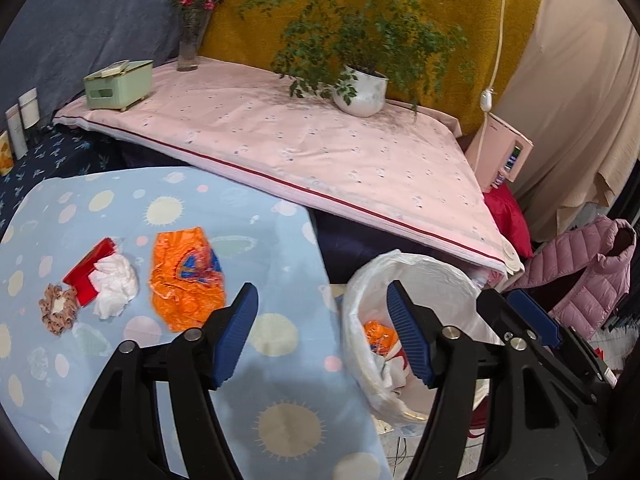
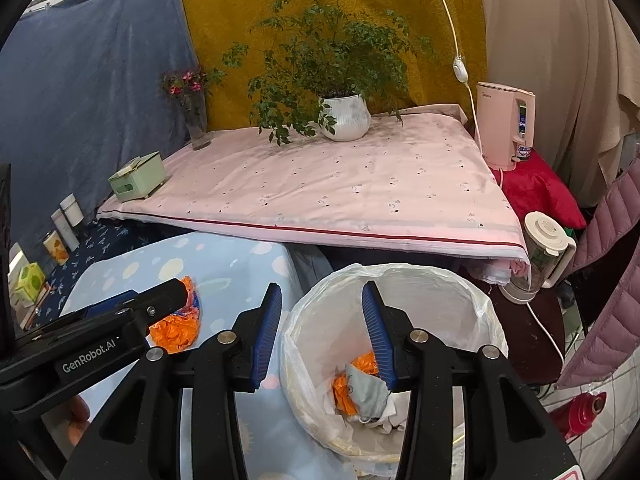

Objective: Collect trash
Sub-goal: 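Withdraw both open grippers from the bin back over the table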

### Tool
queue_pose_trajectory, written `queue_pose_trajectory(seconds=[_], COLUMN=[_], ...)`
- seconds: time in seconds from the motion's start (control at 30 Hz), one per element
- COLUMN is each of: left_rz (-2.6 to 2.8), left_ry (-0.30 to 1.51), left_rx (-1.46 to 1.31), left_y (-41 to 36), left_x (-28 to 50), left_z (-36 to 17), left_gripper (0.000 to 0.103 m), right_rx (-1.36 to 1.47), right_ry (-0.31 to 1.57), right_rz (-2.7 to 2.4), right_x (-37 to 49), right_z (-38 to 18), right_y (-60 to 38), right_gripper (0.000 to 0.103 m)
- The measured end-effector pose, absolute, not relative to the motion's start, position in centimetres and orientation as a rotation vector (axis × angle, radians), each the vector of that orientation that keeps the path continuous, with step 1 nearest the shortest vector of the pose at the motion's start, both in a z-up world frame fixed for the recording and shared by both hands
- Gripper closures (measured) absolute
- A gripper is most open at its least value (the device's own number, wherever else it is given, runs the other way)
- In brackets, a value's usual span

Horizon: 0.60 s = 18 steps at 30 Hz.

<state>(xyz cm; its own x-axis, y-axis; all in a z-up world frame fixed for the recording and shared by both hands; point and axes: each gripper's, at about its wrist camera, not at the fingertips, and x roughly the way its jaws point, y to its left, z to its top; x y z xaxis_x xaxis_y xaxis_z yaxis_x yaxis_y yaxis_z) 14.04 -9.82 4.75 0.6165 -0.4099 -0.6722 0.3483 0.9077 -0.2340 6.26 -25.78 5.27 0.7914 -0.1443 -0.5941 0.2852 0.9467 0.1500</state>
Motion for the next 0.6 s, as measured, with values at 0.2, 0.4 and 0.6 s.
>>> queue_pose_trajectory(seconds=[0.2, 0.4, 0.6], left_rz=[-0.368, -0.258, -0.160], left_ry=[0.805, 0.827, 0.857], left_rx=[-0.106, -0.149, -0.196], left_y=[-6.3, -1.3, 3.9], left_x=[15.0, 16.2, 17.4], left_z=[3.7, 1.9, 0.0], left_gripper=[0.037, 0.026, 0.026], right_rx=[0.213, 0.189, 0.173], right_ry=[0.636, 0.660, 0.679], right_rz=[-0.191, -0.140, -0.098], right_x=[7.4, 8.9, 10.5], right_z=[4.9, 4.2, 3.5], right_y=[-22.8, -19.3, -16.0], right_gripper=[0.059, 0.057, 0.052])
